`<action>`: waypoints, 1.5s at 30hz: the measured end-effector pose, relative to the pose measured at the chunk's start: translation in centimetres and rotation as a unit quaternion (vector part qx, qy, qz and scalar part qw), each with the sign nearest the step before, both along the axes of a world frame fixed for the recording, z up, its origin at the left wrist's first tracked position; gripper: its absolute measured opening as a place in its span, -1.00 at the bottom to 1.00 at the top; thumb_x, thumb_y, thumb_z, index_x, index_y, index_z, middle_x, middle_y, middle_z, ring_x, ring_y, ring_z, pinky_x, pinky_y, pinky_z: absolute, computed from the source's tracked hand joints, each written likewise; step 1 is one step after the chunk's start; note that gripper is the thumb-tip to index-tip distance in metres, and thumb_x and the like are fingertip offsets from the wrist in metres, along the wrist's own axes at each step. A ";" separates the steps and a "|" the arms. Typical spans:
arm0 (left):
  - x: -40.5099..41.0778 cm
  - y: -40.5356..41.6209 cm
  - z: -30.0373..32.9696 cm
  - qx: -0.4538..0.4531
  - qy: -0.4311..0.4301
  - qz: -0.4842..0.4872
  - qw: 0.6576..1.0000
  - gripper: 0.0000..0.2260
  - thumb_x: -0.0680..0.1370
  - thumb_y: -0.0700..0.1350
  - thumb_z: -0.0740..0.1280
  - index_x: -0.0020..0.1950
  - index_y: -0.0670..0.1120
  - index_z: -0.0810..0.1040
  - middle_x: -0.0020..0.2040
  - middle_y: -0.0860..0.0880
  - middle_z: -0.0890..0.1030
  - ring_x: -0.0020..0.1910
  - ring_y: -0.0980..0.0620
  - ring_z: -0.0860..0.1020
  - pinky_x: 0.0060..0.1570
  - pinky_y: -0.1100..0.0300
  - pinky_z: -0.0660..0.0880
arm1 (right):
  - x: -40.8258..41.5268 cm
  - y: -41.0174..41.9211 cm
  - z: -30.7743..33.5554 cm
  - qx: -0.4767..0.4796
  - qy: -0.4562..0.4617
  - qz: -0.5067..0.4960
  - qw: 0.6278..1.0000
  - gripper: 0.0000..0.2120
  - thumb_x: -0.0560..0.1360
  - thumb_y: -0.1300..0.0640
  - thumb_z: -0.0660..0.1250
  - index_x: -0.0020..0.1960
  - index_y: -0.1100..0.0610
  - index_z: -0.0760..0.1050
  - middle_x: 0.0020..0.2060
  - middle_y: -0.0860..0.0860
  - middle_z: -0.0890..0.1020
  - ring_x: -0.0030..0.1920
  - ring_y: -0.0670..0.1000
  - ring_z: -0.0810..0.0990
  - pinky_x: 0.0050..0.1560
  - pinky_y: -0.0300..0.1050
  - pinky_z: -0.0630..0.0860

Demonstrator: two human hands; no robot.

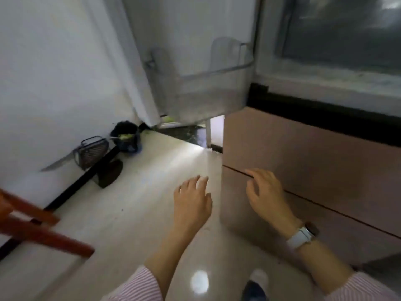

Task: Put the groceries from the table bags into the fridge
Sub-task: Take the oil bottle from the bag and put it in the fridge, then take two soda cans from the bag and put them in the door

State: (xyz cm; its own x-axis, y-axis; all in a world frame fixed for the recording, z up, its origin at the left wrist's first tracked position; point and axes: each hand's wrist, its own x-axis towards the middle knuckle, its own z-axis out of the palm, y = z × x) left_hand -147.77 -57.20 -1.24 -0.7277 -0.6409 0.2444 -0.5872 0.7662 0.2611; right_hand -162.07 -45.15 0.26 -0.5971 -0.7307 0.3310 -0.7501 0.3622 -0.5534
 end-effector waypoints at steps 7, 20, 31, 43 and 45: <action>25.4 -2.1 -3.1 0.069 -0.073 0.267 0.958 -0.64 0.47 -0.11 0.28 0.25 -0.11 0.49 0.22 -0.12 0.54 0.22 -0.13 0.49 0.19 -0.07 0.38 | 20.9 -9.4 -5.8 0.138 -0.058 0.275 0.950 -0.60 0.47 0.05 0.07 0.21 0.15 0.48 0.13 0.12 0.58 0.18 0.17 0.49 0.21 0.09 0.41; 49.8 -20.1 1.6 0.043 0.048 0.521 0.851 -0.66 0.56 -0.12 0.21 0.32 -0.12 0.42 0.33 -0.08 0.44 0.32 -0.07 0.39 0.28 0.03 0.27 | 45.8 -36.9 -2.9 0.128 -0.035 0.549 0.825 -0.69 0.58 0.13 0.10 0.29 0.15 0.39 0.20 0.08 0.51 0.17 0.09 0.47 0.18 -0.10 0.37; 63.0 -41.3 6.2 0.015 0.103 0.578 0.809 -0.71 0.55 -0.14 0.23 0.26 -0.09 0.47 0.26 -0.05 0.49 0.24 -0.03 0.45 0.22 0.12 0.34 | 60.2 -62.1 1.3 0.104 -0.036 0.616 0.780 -0.68 0.56 0.16 0.12 0.29 0.13 0.39 0.20 0.07 0.50 0.22 0.08 0.45 0.21 -0.11 0.36; 77.7 -65.2 1.5 0.049 0.126 0.531 0.836 -0.71 0.55 -0.14 0.22 0.27 -0.12 0.46 0.22 -0.06 0.52 0.22 -0.02 0.45 0.17 0.23 0.32 | 75.5 -85.5 -0.2 0.081 0.052 0.602 0.793 -0.64 0.52 0.26 0.12 0.30 0.14 0.38 0.19 0.12 0.52 0.15 0.15 0.52 0.13 0.05 0.46; 80.0 -69.2 0.5 0.067 0.128 0.506 0.850 -0.71 0.55 -0.13 0.23 0.26 -0.12 0.47 0.22 -0.08 0.52 0.22 -0.02 0.45 0.16 0.23 0.33 | 78.0 -89.6 -0.2 0.094 0.092 0.598 0.791 -0.61 0.50 0.28 0.12 0.32 0.14 0.37 0.24 0.13 0.50 0.19 0.19 0.49 0.16 0.09 0.43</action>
